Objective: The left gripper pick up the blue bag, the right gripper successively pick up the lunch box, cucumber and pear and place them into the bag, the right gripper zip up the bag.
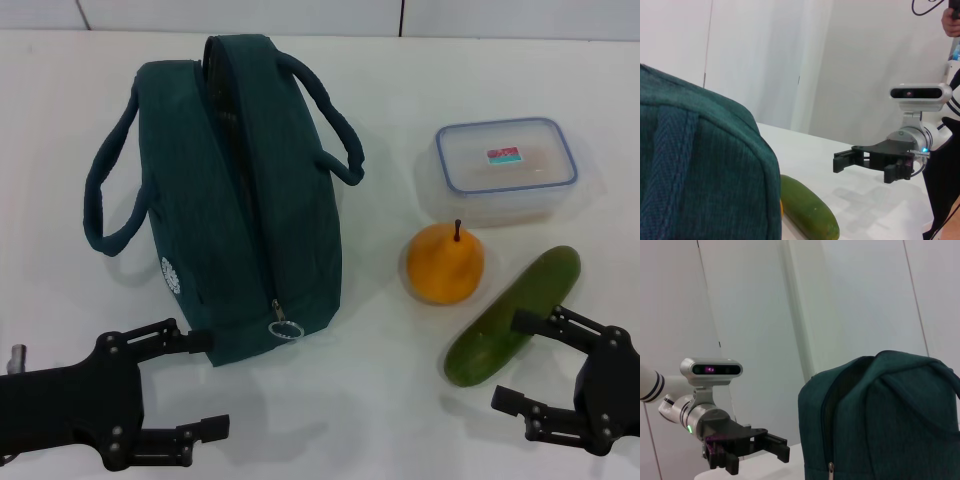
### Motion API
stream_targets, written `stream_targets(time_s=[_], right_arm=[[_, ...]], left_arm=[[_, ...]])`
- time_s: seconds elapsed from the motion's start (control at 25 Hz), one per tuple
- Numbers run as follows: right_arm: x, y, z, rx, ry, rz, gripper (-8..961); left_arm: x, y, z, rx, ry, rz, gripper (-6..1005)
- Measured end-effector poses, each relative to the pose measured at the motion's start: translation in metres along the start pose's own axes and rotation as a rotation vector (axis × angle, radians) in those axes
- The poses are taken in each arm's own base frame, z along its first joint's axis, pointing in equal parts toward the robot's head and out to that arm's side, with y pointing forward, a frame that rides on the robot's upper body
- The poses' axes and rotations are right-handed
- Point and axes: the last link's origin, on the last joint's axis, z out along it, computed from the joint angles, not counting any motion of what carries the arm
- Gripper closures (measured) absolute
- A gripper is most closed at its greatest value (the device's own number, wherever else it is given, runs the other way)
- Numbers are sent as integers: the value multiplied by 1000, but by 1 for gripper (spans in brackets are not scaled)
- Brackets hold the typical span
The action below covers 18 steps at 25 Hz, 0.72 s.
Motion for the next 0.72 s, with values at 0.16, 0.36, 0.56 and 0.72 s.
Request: stream_targets(time_s=[0.16,0.36,0.56,0.72], right_arm=[[0,0,-1,6,-1,0,96],[0,-1,-1,9,-1,-1,96],[0,-1,-1,9,-1,-1,95],[-1,-2,-1,13,-5,-2,95]], left_arm=[[0,0,0,1,0,0,124],[0,0,0,2,1,0,124],[1,0,-1,0,5,-17,124],[5,-3,-6,14,26,-94,124]])
